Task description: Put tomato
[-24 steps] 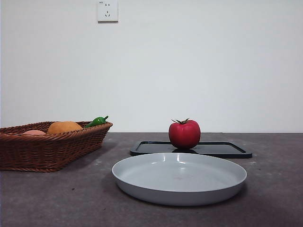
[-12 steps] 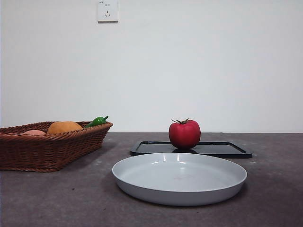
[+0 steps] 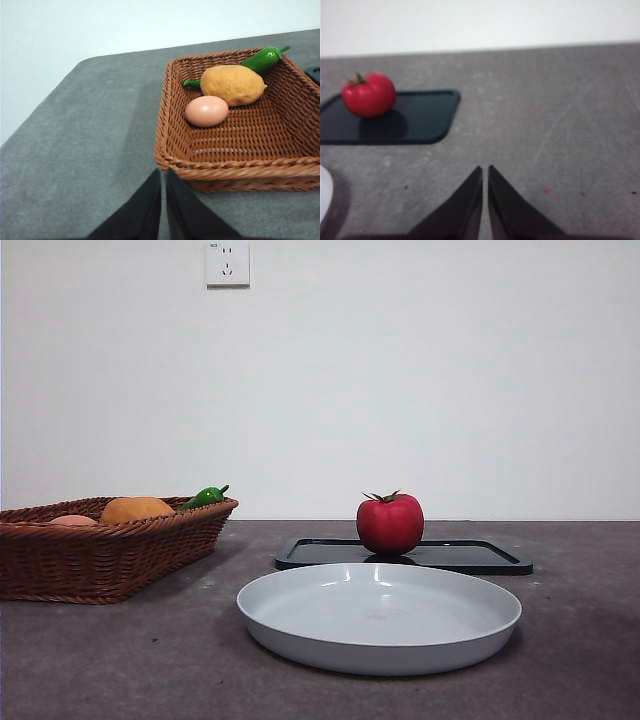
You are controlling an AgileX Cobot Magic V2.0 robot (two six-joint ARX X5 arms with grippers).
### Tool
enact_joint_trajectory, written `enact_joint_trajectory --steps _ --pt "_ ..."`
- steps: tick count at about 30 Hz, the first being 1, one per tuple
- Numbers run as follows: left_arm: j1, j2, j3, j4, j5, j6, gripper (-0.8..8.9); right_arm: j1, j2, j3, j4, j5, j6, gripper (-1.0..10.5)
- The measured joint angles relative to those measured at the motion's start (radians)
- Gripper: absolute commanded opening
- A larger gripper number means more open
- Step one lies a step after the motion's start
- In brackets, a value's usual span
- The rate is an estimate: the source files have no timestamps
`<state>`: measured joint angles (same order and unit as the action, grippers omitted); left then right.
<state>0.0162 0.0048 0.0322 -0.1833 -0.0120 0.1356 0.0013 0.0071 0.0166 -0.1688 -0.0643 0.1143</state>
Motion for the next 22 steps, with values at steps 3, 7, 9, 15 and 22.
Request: enact_joint_trajectory --steps 3,7,9,15,22 --pt "0.0 0.0 0.0 0.0 0.0 0.0 0.16 0.0 -0.001 0.0 0.002 0.005 0.013 0.1" --pt "0.0 0.0 0.0 0.0 0.0 0.0 0.16 0.0 -0.001 0.0 0.002 0.006 0.018 0.1" --pt "0.0 0.0 0.0 0.0 0.0 0.0 0.16 0.0 -0.001 0.0 0.002 0.006 0.021 0.1" --pt "0.0 0.0 0.0 0.0 0.0 0.0 0.16 0.0 -0.001 0.0 0.003 0.006 0.021 0.1" --pt "0.0 0.0 0.0 0.0 0.0 0.0 0.16 0.0 -0.001 0.0 0.003 0.006 0.022 0.1"
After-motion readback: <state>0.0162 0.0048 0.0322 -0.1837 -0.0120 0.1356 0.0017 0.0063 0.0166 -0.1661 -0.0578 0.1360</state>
